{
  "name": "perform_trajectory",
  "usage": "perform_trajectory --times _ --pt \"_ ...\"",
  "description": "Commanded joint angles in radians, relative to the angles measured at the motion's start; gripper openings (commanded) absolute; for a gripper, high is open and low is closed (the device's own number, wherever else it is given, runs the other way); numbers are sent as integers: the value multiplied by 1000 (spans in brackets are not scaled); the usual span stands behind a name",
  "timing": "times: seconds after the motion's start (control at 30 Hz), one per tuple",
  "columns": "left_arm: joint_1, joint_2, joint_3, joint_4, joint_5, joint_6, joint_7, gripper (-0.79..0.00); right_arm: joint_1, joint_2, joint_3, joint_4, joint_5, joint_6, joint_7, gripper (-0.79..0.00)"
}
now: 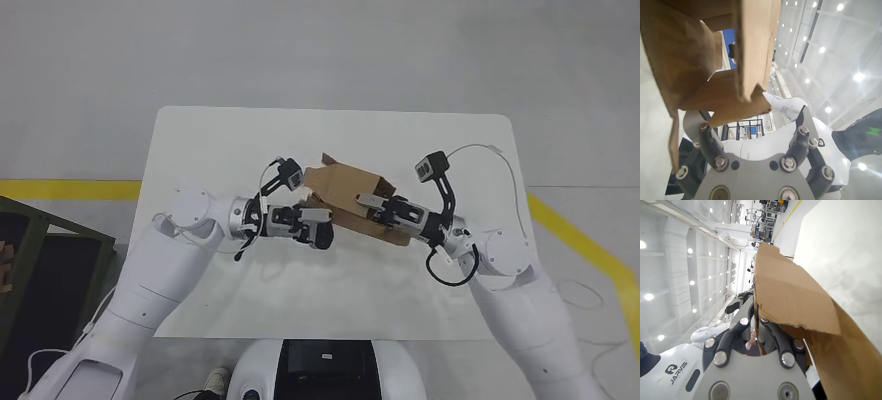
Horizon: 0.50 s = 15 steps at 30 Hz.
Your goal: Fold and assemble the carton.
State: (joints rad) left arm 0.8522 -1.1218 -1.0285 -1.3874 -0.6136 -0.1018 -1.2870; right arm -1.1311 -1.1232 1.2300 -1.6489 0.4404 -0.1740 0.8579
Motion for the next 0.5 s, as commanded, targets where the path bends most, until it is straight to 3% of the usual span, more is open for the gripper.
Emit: perform_trajectory --times 0.0,0.47 --pt "-1 0 -2 3 2 -2 1 0 -7 1 1 -11 1 5 2 -785" --pt "-1 4 -24 1 12 -8 5 0 -30 0 -10 -40 3 26 6 -785"
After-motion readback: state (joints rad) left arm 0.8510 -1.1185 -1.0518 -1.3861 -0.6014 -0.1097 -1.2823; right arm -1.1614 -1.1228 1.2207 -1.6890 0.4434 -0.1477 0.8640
